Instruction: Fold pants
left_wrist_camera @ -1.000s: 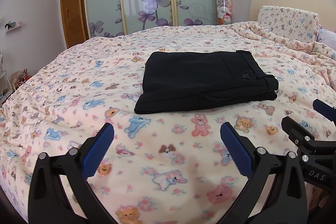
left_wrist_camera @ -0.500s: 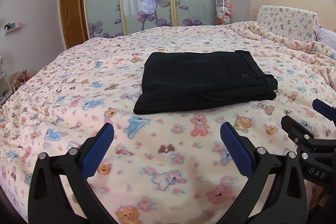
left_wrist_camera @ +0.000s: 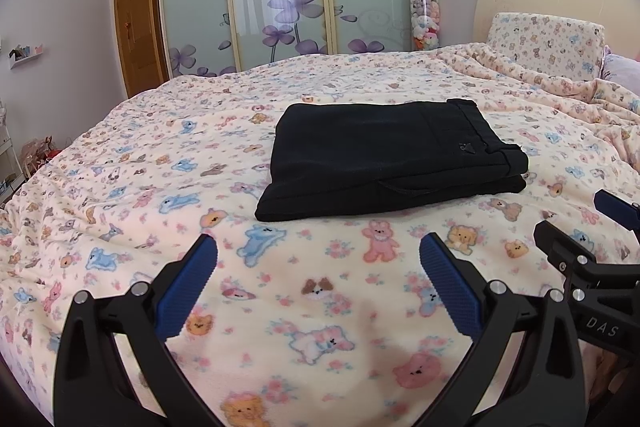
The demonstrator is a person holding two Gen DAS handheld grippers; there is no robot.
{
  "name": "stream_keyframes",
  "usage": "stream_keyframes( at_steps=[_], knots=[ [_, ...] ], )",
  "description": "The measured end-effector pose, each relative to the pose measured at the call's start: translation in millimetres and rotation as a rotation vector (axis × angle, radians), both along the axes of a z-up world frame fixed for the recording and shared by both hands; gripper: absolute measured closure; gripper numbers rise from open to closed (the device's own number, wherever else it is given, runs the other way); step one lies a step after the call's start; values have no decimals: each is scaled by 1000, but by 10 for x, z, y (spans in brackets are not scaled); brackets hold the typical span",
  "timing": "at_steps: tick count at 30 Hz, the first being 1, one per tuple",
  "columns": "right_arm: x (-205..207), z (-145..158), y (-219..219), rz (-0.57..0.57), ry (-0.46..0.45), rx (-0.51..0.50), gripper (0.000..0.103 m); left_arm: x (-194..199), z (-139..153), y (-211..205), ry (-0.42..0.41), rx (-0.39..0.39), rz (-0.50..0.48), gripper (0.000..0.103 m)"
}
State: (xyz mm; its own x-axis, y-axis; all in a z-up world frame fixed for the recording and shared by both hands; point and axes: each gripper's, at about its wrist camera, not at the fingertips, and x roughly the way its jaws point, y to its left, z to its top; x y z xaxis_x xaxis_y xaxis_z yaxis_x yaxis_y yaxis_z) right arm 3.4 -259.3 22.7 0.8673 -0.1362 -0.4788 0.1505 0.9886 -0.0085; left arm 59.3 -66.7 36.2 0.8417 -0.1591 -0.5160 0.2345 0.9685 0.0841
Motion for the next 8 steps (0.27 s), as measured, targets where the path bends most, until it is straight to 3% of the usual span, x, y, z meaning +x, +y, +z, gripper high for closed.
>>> stream_keyframes(
  at_steps=[8],
  knots=[
    [-1, 0, -10, 1, 2, 0, 4, 36, 16, 15, 16, -1, -7, 2]
  ],
)
